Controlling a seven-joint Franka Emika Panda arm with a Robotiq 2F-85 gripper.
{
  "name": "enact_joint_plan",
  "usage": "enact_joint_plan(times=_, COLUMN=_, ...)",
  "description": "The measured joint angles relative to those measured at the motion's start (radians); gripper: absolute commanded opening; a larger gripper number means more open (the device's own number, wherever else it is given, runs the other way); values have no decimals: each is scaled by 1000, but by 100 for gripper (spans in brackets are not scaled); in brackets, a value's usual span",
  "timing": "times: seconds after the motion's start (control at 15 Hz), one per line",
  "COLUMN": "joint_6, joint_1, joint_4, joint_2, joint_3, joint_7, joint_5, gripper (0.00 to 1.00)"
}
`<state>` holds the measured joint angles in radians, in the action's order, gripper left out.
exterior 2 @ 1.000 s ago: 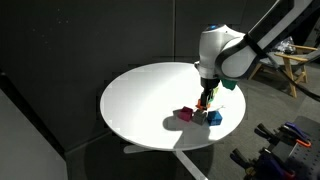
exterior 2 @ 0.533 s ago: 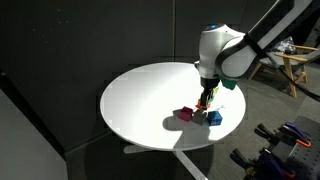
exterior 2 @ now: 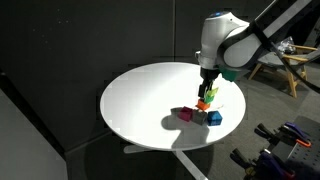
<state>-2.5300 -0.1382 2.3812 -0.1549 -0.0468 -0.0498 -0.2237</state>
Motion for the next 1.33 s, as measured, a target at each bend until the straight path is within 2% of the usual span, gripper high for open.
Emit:
enact_joint_plan(times=0.33, joint_6=12, joint_1=14, joint_4=-9, joint_2=29, joint_3=9, joint_7=-110, joint_5=1, gripper=100)
enact_joint_plan(times=0.87, joint_6=117, joint_1=37, joint_4=-74, joint_2=31, joint_3=34, joint_7=-308, joint_5=2, gripper=100)
enact_joint_plan(times=1.33, joint_6=181, joint_1=53, joint_4=-109, joint_2=26, joint_3=38, joint_7=-319, joint_5=65, gripper=100)
